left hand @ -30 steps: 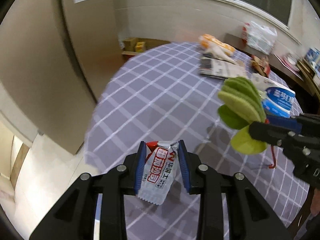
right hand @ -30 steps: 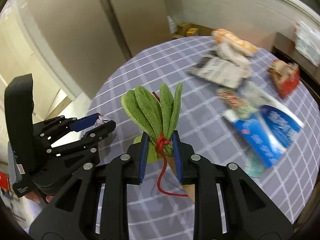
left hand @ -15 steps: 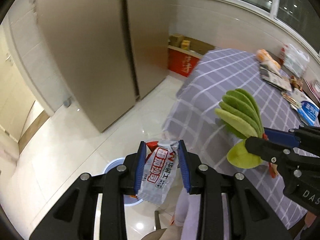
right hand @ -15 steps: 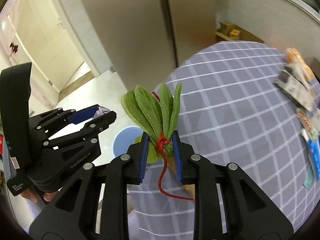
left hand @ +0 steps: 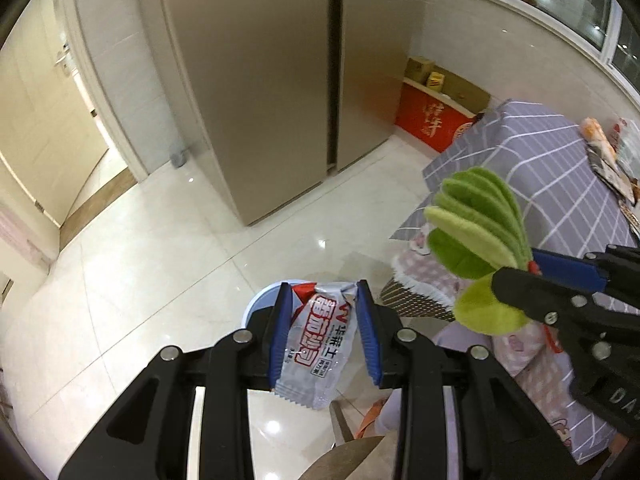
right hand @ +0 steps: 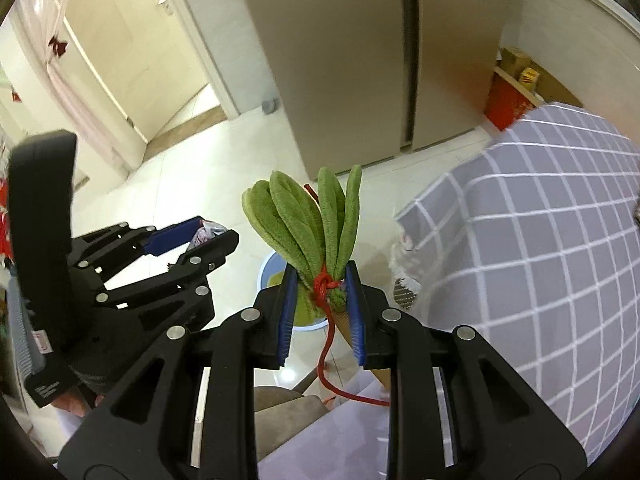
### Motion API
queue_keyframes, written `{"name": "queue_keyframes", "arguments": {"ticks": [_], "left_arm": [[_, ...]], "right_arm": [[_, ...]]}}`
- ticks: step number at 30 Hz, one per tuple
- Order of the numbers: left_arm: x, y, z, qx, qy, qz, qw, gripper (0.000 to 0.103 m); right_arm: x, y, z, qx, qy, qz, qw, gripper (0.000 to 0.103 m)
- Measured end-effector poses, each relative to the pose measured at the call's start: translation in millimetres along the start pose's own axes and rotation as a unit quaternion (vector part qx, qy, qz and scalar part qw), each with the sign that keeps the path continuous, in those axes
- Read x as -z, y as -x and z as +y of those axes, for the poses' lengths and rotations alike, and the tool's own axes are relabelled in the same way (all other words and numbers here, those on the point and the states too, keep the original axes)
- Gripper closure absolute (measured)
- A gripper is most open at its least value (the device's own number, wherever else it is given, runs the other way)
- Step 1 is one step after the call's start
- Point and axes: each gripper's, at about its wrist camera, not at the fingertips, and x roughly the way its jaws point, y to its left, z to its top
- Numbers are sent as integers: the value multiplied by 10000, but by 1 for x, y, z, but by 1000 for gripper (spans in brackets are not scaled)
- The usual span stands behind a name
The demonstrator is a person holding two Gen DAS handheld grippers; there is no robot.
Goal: Collect trash
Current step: 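Carry the bok choy and red-white wrapper with both tools over the blue bin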
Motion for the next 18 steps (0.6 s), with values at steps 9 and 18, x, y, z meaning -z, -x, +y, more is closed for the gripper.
{"name": "queue_keyframes", "arguments": {"ticks": [9,18], "left_arm": [[-3,-20,25,-279,183,183,9993,54],[13,-29,66,-433,552,421,9967,50]], "right_arm": [[-12,-30,16,41,76,278,9996,80],[-20,-57,35,-19,178,518,9985,80]]}}
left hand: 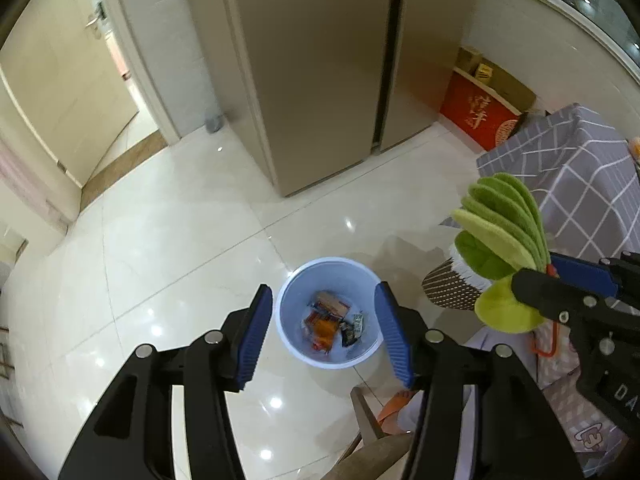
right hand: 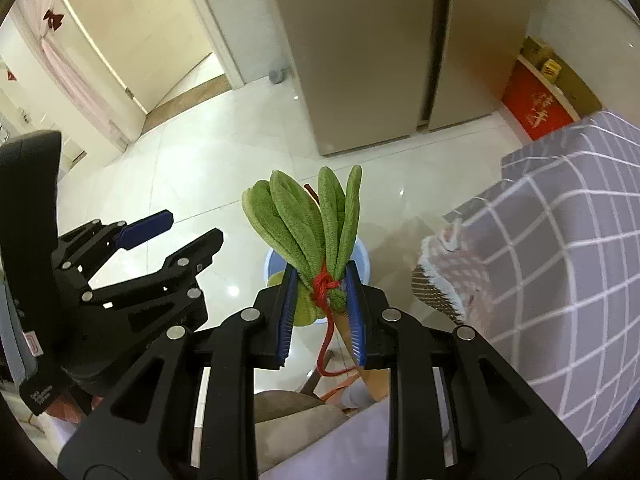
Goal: Collect trash
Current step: 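Carry the bok choy and red-white wrapper with both tools over the blue bin, then open both tools to drop the bok choy and wrapper into the bin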
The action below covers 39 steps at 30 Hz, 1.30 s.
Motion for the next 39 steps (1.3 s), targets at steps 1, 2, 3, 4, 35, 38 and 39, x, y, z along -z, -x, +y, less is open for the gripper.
{"name": "queue_keyframes", "arguments": {"ticks": [1,2,3,4,35,38,39], "left_arm": [[1,-1,6,-38,57,15,10000,50],[4,-2,13,-86,142,33,9999,50],[6,-3,19,-113,214,49,9997,50],[8,-3,22,-134,264,59,9995,49],[23,-13,57,-438,765,363,9954,44],[25,-9,58,-411,795,361,9953,44],[26,-8,57,-364,804,345,9955,42]], "right_arm": [[-1,-3,3,-23,28,25,10000,80],[-2,-6,8,-48,52,45,10000,80],[-3,-11,13,-90,103,86,9999,80],[-4,-14,17,-125,140,120,9998,80],[-16,-50,41,-84,367,368,9986,37],[-11,-46,39,-111,369,366,9986,37],[-10,-45,39,-143,376,375,9985,37]]}}
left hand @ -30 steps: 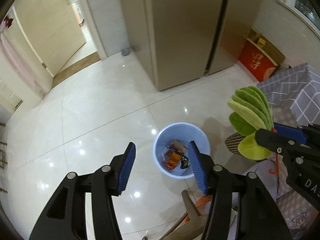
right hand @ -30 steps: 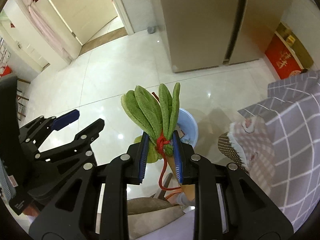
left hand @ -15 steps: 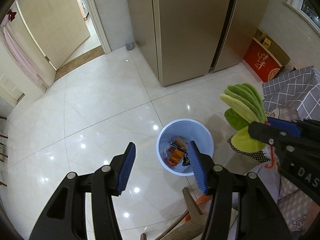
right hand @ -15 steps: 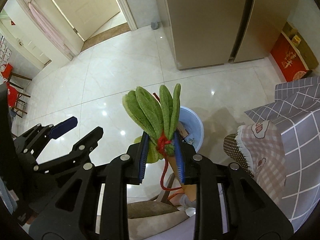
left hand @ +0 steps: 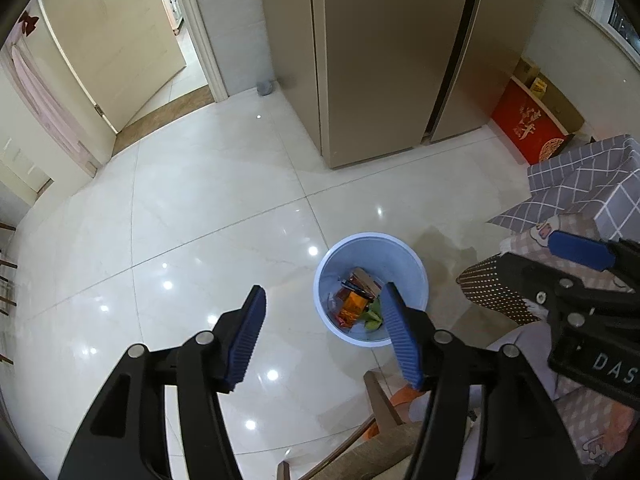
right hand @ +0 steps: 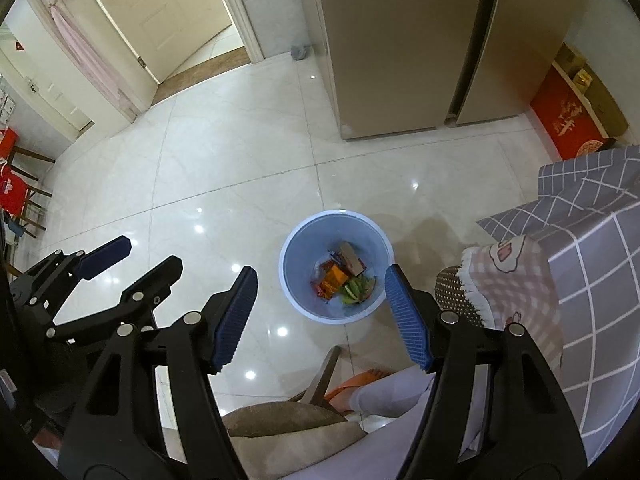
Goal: Collect trash
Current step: 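Open both tools to drop the bok choy and wrapper into the bin, then move both open tools back over the table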
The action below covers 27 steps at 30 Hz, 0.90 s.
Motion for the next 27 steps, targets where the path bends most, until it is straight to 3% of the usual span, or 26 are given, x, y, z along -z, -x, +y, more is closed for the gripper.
{"name": "queue_keyframes", "arguments": {"ticks": [8,12,16,27], "left_arm": [[3,17,-14,27,-86,-134,9999,42],[6,35,-29,-59,-190,-353,9992,34],[6,52,-44,-21,-316,-570,9979,34],[4,101,-110,295,-980,-1163,9879,34]], "right_arm": [[11,21,-9,91,23,-175,9998,37],[18,40,-19,214,-42,-388,9990,37],[27,59,-34,251,-182,-584,9978,37],[57,122,-94,536,-832,-1153,9884,35]]}}
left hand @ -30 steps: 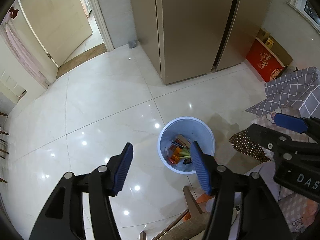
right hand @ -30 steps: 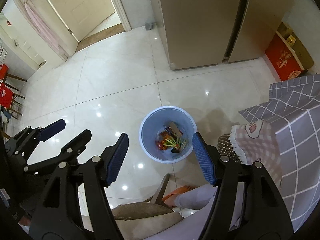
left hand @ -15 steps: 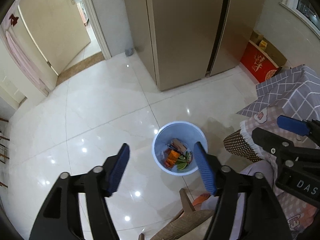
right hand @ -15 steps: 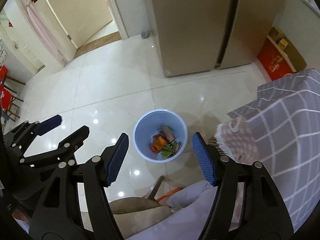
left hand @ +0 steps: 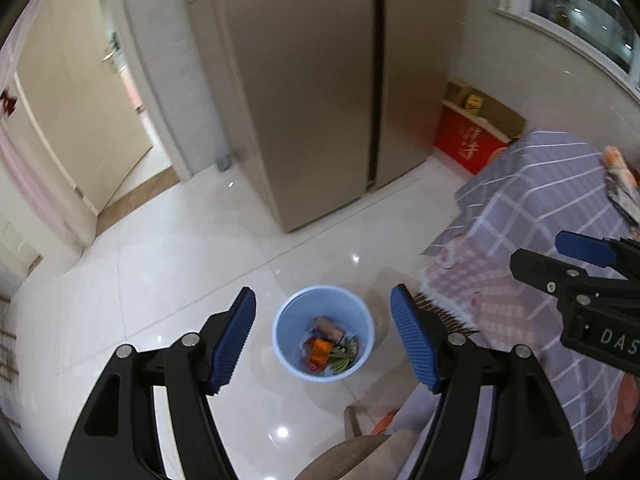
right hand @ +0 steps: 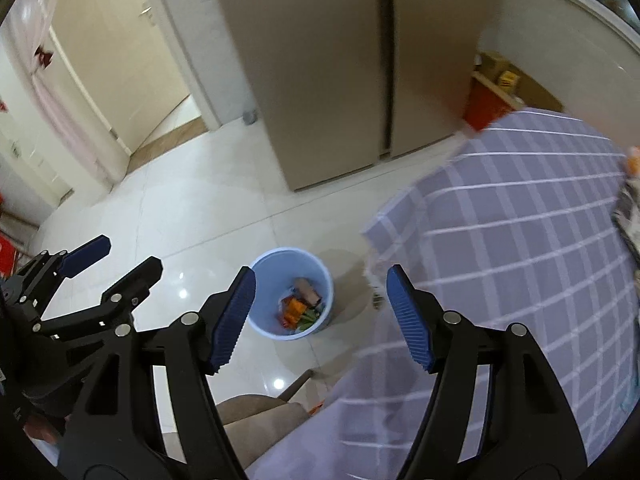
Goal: Collect trash
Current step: 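Move both open tools back over the table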
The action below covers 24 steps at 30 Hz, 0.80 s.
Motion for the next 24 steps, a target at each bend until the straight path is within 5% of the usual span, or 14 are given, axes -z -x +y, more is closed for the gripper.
{"name": "queue_keyframes", "arguments": {"ticks": [14,24], "left_arm": [[-30,27,-126,956,-1001,-501,9891,30],[-39,29,-194,1432,-1522,-511,9766,24]], "right_arm": [[26,71,-117,872,-1058,-429,9896,33],[44,95,-191,1318,-1576,-415,9778,32]]}}
